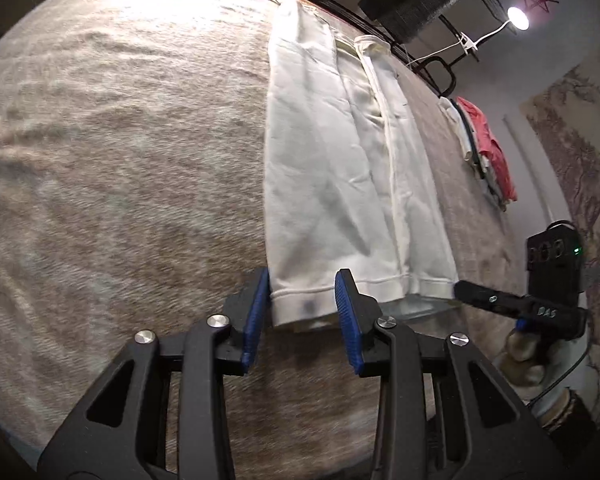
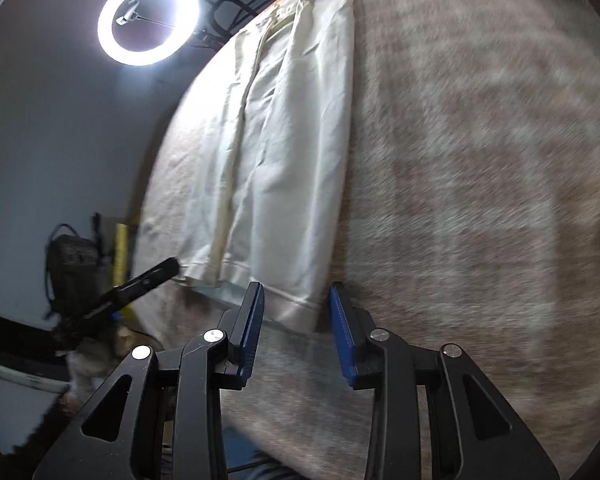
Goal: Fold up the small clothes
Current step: 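Grasp the hem end of the strip with both tools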
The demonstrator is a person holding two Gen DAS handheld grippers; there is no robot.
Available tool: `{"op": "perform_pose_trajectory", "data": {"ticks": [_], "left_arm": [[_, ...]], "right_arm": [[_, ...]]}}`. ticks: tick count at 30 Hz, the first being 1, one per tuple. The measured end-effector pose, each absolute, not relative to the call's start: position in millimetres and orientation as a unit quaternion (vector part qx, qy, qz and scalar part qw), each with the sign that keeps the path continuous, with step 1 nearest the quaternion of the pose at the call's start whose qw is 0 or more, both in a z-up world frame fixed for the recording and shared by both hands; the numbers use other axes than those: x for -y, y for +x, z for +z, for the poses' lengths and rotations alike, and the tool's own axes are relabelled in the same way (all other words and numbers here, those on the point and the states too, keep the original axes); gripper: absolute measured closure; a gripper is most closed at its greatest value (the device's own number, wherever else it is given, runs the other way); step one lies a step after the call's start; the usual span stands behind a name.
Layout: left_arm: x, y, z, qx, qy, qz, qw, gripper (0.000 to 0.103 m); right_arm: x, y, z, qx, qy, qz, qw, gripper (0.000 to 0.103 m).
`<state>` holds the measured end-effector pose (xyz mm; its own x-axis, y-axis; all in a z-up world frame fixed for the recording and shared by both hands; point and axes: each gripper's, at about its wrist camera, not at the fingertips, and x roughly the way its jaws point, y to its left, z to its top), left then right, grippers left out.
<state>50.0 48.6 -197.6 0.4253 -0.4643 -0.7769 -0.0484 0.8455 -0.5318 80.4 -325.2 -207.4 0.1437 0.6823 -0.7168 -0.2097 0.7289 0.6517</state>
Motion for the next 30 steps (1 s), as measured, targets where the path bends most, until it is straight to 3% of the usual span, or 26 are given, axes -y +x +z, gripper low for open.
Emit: {"op": "perform_pose_trajectory", "data": {"ticks": [1,2,5,18,30], "left_arm": [[-49,52,-200,-0.524,-0.251,-0.129,0.804,0.092],[-50,54,-202,-0.526,-0.256,-0.128,0.801,0.096],[-53,56,-202,-0.524,-0.269,-0.13,0.798,0.099],[-54,57,-177,-0.508,-0.283,-0.139,0.802,0.101],[-49,131,-146,-0.488,-0.246,-0.125,0.828,0.101]], "right_arm": [[323,82,-210,-0.581,0.202,0.309,0.725,0.086],[321,84,-213,-0.586,0.204,0.312,0.72,0.095],[321,83,-218,-0.586,0.217,0.316,0.714,0.098],[329,83,-192,-0.563,0.226,0.334,0.721,0.099],[332,142,-154,-0.529,0.224,0.319,0.754,0.099]]}}
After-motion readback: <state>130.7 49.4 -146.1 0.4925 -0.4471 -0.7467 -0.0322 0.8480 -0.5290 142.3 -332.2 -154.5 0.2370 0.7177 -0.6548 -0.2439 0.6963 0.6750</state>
